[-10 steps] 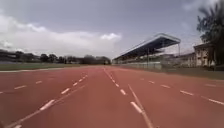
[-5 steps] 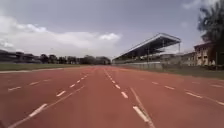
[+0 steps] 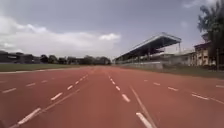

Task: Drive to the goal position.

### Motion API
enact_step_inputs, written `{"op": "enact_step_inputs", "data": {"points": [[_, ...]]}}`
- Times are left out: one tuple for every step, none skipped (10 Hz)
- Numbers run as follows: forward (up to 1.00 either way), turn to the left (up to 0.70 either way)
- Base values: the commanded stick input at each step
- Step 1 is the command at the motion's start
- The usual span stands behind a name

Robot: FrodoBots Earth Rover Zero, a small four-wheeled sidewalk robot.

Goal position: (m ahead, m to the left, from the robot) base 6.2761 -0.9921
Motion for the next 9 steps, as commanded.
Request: {"op": "enact_step_inputs", "data": {"points": [[0.45,0.0],[0.45,0.0],[0.45,0.0],[0.45,0.0],[0.45,0.0],[0.45,0.0],[0.45,0.0],[0.45,0.0],[0.45,0.0]]}}
